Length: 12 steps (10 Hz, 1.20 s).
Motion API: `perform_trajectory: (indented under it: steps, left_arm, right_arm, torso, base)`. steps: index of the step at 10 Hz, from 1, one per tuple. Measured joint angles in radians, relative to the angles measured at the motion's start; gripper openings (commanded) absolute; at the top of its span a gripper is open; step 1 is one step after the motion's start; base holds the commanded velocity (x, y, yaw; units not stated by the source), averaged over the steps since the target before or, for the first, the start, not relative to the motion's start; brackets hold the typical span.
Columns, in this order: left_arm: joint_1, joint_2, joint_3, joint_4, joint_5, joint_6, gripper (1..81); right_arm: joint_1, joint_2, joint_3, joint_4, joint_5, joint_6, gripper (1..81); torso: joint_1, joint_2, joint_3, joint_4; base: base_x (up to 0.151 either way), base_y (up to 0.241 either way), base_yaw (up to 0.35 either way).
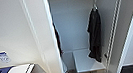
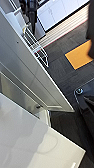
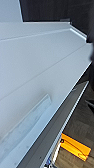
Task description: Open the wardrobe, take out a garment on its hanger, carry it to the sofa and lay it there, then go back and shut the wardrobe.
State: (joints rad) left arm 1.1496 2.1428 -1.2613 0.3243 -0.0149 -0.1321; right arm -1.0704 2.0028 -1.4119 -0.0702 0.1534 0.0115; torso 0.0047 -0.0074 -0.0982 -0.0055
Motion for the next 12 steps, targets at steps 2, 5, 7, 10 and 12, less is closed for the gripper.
perform_trajectory:
  steps: [2, 5, 7, 10, 12]
  left_arm:
    - [0.038, 0.070, -0.123, 0.000, -0.004, 0.000, 81.1]
    - [0.096, 0.190, -0.328, 0.000, -0.008, 0.000, 81.1]
    - [0.132, 0.281, -0.473, 0.000, -0.010, 0.001, 81.1]
    - [0.177, 0.409, -0.673, 0.000, -0.013, 0.000, 81.1]
    - [0.199, 0.495, -0.818, 0.000, -0.016, 0.000, 81.1]
  right_arm:
    - [-0.036, 0.076, -0.118, 0.002, 0.001, 0.001, 81.1]
    - [-0.100, 0.209, -0.316, 0.006, 0.000, 0.010, 81.1]
    - [-0.150, 0.309, -0.459, 0.008, -0.001, 0.016, 81.1]
    - [-0.199, 0.454, -0.664, 0.010, 0.000, 0.021, 81.1]
    - [-0.233, 0.550, -0.803, 0.010, -0.002, 0.023, 81.1]
  torso:
    - [0.000, 0.000, 0.000, 0.000]
    - [0.000, 0.000, 0.001, 0.000]
    - [0.000, 0.000, 0.001, 0.000]
    - [0.000, 0.000, 0.001, 0.000]
    - [-0.001, -0.001, 0.001, 0.000]
  base:
    - [0.000, 0.000, 0.000]
    - [0.000, 0.000, 0.000]
    - [0.000, 0.000, 0.000]
    - [0.000, 0.000, 0.000]
    - [0.000, 0.000, 0.000]
